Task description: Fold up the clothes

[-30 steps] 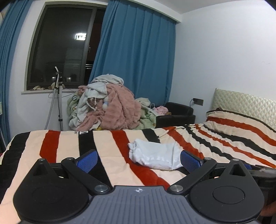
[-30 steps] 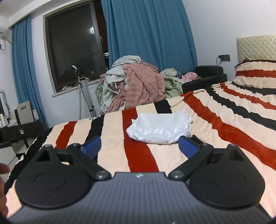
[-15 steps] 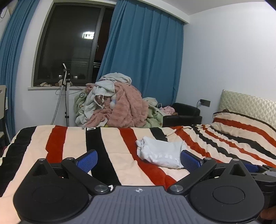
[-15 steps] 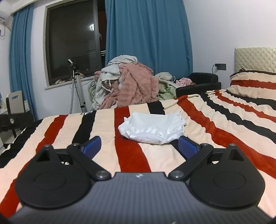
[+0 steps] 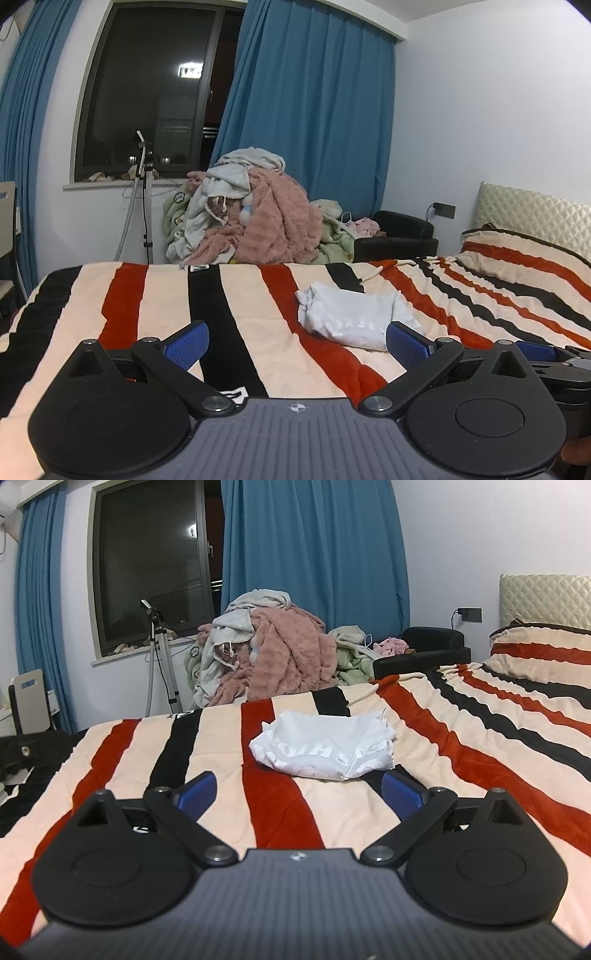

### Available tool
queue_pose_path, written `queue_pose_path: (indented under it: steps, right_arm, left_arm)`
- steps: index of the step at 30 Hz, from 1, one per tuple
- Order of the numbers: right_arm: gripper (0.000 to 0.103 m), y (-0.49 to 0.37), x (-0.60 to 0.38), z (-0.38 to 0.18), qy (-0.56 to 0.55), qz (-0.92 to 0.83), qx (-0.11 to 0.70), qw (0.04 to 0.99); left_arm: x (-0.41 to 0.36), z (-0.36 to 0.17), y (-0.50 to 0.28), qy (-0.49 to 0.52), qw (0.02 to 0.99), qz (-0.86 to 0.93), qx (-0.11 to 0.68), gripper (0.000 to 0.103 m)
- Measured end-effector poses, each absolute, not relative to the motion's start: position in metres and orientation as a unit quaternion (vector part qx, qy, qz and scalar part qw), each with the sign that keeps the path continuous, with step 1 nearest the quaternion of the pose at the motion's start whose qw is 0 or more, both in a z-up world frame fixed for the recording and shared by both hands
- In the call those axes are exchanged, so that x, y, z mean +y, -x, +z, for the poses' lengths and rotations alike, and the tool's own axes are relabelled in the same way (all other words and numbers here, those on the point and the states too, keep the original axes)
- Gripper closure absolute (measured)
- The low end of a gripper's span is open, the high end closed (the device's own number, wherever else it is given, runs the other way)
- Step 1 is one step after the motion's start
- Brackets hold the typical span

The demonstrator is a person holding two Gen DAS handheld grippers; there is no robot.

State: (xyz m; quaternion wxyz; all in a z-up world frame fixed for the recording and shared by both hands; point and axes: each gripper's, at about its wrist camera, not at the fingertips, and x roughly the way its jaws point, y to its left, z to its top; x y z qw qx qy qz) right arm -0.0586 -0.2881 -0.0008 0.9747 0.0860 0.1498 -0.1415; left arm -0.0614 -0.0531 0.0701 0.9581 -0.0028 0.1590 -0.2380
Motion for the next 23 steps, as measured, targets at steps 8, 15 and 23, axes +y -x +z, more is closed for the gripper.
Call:
queue_pose_path:
  steps: [8,15,23]
  right_arm:
    - [0.005,0.0580,-0.2896,-0.0005,-0.089,-0.141,0.152,0.974]
    - [0.005,0.0576,-0.2913,-0.0012,-0.094,-0.139,0.155,0.974]
    - [0.005,0.0573,-0.2889,-0.0019,-0.091,-0.141,0.157,0.973]
  left_arm:
    - [-0.0535,0.0673,0.0597,0.008,0.959,-0.228,0.169,0.000]
    - [-0.0540,0.0664,0.0629,0.004,0.960,-0.226,0.168,0.000]
    - [-0.0578,0.0647,0.0663,0.002,0.959,-0.228,0.166,0.000]
